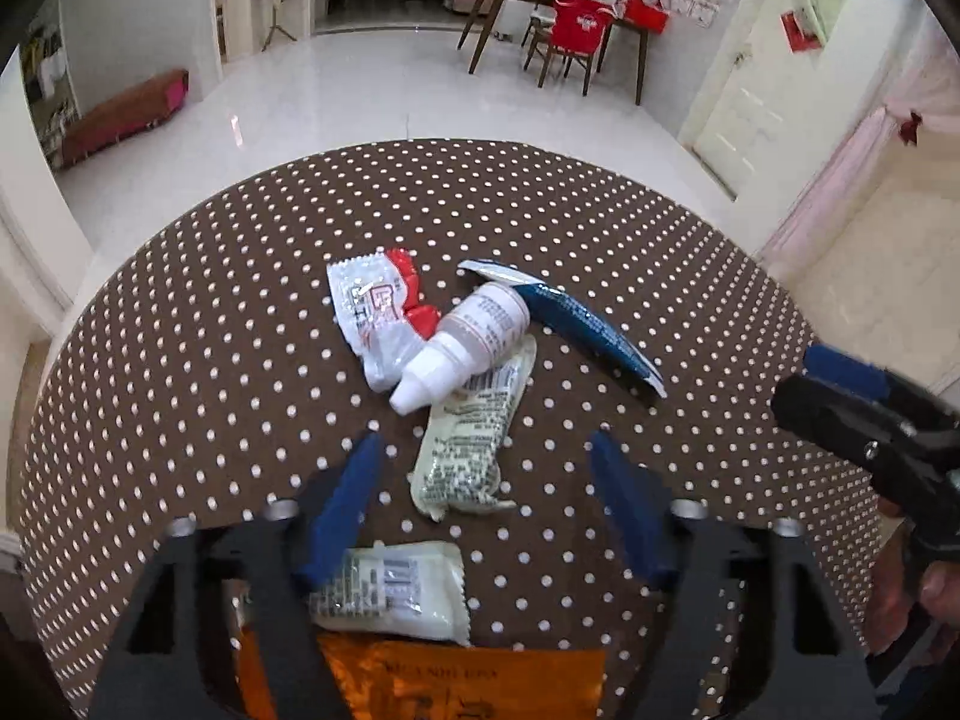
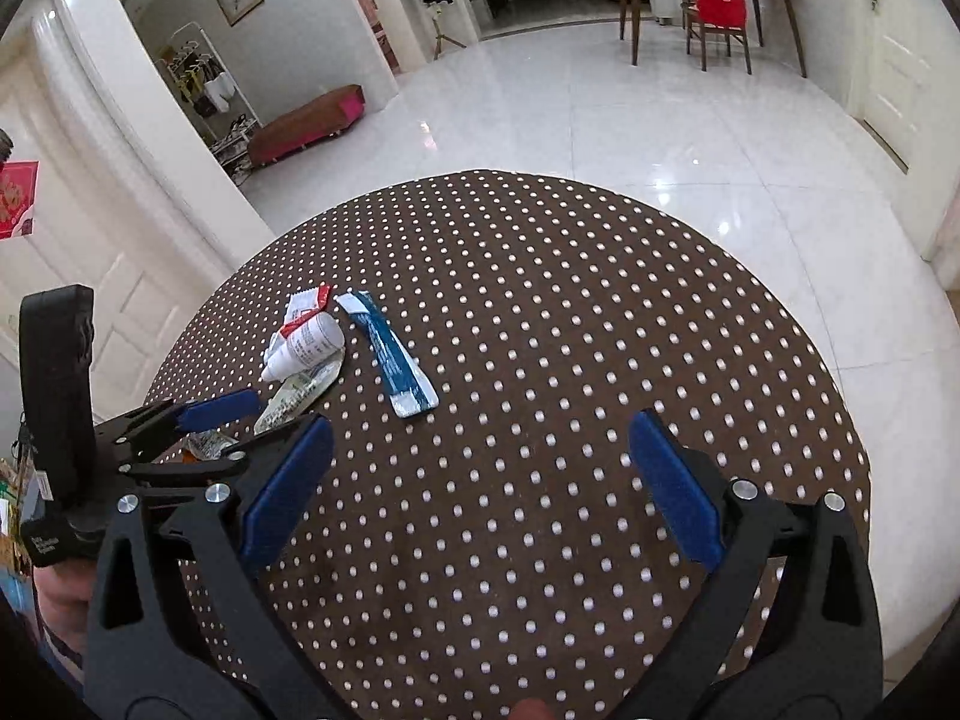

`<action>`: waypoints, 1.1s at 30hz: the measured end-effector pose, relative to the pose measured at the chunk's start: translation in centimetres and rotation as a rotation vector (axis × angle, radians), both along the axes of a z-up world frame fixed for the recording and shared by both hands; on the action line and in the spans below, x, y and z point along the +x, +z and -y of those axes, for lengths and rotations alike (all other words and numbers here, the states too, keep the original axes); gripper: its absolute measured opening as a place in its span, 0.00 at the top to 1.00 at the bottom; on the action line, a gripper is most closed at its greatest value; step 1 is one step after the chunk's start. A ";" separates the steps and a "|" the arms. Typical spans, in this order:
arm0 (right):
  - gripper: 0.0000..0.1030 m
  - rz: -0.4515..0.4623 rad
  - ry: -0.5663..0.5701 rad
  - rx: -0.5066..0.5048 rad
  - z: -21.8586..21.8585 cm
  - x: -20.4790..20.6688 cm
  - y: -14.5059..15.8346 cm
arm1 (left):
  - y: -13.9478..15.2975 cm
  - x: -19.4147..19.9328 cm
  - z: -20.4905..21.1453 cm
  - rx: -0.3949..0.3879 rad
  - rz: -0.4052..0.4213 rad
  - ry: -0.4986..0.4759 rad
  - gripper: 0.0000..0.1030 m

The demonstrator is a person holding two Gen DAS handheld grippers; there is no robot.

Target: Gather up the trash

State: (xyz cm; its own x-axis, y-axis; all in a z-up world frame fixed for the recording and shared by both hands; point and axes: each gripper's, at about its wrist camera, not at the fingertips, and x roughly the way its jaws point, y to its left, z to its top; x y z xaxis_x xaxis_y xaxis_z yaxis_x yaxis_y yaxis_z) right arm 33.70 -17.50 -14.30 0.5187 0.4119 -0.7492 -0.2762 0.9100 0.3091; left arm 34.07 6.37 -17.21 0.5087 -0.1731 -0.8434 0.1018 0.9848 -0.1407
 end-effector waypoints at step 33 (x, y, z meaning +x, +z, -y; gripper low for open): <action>0.55 0.055 0.187 -0.007 -6.8 0.4 0.6 | -0.8 -4.8 -2.0 -0.072 0.030 0.062 0.66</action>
